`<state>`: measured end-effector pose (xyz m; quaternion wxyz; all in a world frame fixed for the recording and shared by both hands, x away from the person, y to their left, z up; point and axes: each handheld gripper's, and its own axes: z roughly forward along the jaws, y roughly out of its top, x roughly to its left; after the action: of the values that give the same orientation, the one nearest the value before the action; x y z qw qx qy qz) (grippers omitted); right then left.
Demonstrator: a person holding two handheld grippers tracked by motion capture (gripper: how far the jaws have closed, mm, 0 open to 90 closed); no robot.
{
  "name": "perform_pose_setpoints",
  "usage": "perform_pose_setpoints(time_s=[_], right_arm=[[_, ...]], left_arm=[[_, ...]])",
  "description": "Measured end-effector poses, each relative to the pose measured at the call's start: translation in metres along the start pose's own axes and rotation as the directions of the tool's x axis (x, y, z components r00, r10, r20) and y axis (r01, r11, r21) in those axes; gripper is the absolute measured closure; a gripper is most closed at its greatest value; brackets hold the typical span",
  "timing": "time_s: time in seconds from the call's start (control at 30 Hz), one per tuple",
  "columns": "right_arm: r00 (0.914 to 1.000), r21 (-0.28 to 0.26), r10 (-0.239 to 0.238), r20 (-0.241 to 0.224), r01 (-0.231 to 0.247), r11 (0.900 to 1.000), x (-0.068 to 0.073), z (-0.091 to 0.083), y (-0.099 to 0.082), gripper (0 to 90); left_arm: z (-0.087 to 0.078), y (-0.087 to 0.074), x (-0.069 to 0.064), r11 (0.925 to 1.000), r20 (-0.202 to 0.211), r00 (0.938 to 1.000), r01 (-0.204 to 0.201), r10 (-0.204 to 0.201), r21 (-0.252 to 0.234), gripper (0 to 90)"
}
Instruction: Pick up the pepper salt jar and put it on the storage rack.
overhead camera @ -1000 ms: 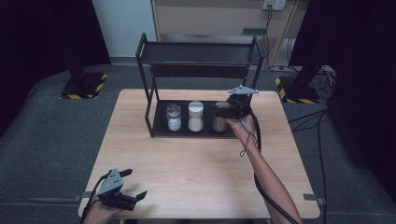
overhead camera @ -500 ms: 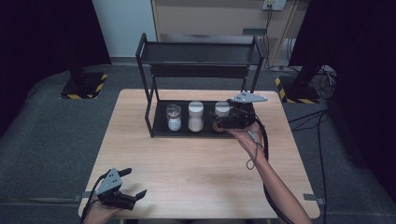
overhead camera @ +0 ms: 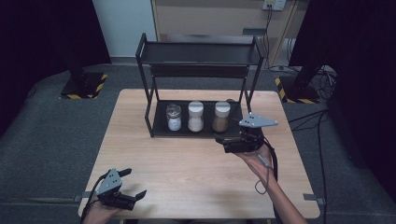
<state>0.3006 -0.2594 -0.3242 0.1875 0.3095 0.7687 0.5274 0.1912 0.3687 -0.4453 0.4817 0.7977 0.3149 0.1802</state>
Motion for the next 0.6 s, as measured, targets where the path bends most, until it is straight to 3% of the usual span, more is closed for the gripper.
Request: perform_pose_setpoints(time_s=[0.27,0.6], right_arm=[[0.9997,-0.008,-0.025,-0.003,0.025,0.9997,0.009,-0.022,-0.019,10.0],[0.9999,0.0,0.008,0.012,-0.008,1.0,0.017,-0.049,-0.049,10.0]], left_arm=[[0.0,0.001,0.0,1.0,-0.001,1.0,-0.002,0.002,0.007,0.0],[-0.001,-0.001,0.002,1.0,0.007,1.0,0.004,-0.004,-0.005,0.0]])
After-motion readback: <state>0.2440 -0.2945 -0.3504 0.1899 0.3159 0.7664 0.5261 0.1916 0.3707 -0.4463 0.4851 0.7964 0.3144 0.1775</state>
